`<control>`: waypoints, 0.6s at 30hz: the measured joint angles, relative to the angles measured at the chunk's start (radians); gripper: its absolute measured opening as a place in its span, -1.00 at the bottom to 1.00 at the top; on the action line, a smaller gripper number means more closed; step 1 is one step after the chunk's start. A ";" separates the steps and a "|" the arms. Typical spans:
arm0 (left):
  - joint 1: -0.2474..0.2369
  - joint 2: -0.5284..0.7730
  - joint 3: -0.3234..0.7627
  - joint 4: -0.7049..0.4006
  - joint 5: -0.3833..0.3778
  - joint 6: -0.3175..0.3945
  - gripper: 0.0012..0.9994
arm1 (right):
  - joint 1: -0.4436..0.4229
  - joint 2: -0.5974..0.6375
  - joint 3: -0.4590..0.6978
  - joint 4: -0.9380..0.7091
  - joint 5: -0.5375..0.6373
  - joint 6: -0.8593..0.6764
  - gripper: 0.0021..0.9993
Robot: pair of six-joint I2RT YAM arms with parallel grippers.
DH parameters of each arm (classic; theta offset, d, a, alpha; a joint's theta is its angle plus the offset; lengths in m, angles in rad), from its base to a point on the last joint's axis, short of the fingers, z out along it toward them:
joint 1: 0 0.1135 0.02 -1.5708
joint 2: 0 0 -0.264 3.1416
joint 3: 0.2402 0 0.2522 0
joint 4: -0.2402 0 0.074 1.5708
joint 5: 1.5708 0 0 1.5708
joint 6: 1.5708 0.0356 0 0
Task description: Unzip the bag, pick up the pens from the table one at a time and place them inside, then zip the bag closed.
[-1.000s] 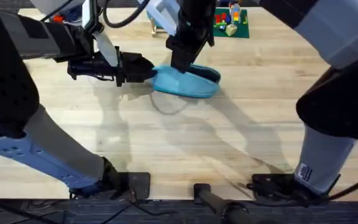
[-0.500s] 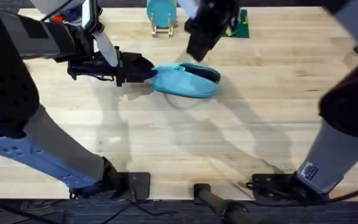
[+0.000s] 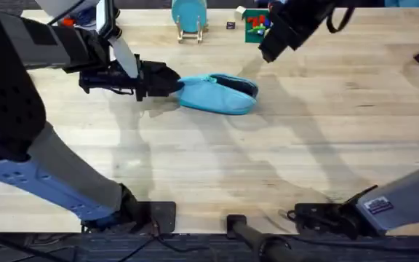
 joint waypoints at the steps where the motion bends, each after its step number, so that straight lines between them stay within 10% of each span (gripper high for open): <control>1: 0.000 0.000 0.000 0.000 0.000 0.000 -0.93 | -0.003 -0.009 -0.011 0.001 0.000 0.000 -0.94; 5: 0.000 0.000 0.000 0.000 0.000 0.000 -0.93 | -0.007 -0.037 -0.025 0.003 0.000 0.000 -0.87; 12: 0.000 0.000 0.000 0.000 0.000 0.000 -0.93 | -0.007 -0.048 -0.027 0.004 -0.007 0.000 0.93; 18: 0.000 0.000 0.000 0.000 0.000 0.000 -0.93 | -0.007 -0.048 -0.027 0.001 -0.007 0.053 1.00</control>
